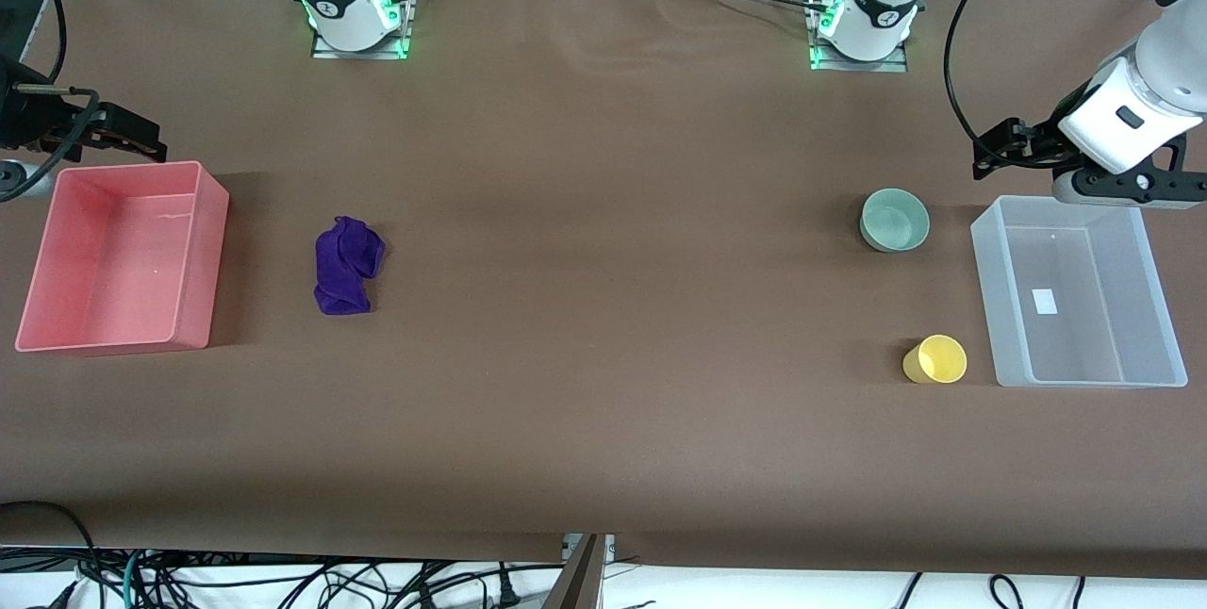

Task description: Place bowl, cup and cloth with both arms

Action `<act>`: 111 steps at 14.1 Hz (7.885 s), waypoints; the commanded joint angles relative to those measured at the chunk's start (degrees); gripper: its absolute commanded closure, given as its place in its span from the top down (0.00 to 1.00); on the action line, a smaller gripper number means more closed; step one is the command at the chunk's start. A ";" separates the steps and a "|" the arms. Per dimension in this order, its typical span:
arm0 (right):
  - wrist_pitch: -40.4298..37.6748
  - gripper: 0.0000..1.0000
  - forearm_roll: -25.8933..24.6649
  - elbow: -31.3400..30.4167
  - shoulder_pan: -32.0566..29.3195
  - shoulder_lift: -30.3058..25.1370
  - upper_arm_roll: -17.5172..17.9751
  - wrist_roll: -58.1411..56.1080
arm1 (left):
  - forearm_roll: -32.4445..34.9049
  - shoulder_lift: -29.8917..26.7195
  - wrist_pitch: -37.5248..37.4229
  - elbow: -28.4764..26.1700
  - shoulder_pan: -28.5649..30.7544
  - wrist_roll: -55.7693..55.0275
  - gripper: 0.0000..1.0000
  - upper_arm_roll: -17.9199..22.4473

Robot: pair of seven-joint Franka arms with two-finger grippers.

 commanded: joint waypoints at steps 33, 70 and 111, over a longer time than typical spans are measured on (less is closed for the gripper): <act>-0.08 1.00 0.00 -0.77 -0.17 1.23 -0.15 1.09 | -0.78 1.15 -7.17 0.68 0.25 2.66 1.00 0.17; 35.76 0.00 6.15 -28.94 2.20 12.15 0.29 0.30 | 6.86 13.99 17.82 -17.39 6.66 56.02 0.00 -0.44; 47.31 0.99 2.98 -33.13 -3.43 19.89 -25.37 -40.30 | 5.10 39.38 31.63 9.11 16.15 11.47 0.89 -9.41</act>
